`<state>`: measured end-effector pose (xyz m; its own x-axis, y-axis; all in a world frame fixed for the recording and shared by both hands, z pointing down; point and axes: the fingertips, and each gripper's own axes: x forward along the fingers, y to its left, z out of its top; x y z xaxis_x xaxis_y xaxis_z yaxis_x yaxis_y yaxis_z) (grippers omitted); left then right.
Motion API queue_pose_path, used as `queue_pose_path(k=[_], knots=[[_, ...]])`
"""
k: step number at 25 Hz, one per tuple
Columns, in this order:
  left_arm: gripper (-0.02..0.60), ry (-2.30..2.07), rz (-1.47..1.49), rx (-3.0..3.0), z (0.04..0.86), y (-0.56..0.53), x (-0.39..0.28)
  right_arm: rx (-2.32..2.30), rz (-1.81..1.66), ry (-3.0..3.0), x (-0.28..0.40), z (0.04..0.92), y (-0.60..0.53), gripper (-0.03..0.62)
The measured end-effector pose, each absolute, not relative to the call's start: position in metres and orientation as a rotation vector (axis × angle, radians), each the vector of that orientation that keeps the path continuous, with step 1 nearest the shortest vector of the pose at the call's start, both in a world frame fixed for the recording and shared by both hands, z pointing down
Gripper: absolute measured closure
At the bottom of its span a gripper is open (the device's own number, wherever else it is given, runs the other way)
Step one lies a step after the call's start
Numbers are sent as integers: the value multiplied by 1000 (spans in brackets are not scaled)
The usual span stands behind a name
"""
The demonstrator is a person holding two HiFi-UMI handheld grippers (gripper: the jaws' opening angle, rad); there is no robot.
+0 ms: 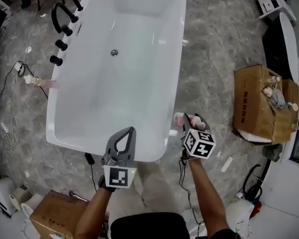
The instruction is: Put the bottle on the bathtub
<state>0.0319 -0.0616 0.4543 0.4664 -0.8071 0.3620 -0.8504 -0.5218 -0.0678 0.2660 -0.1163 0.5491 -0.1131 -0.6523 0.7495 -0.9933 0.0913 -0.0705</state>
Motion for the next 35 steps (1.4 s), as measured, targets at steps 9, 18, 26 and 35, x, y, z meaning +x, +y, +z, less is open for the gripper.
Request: queue_pose_path(k=[9, 18, 26, 35], knots=[[563, -1359, 517, 2658, 535, -106, 40, 1739, 725, -1769, 244, 600, -181, 382], [563, -1325, 513, 2641, 569, -123, 48, 1784, 698, -1784, 247, 617, -200, 382], [563, -1306, 511, 2649, 573, -125, 50, 1848, 647, -1830, 247, 614, -214, 382], [563, -1295, 518, 2647, 581, -123, 55, 1885, 567, -1857, 245, 616, -222, 381]])
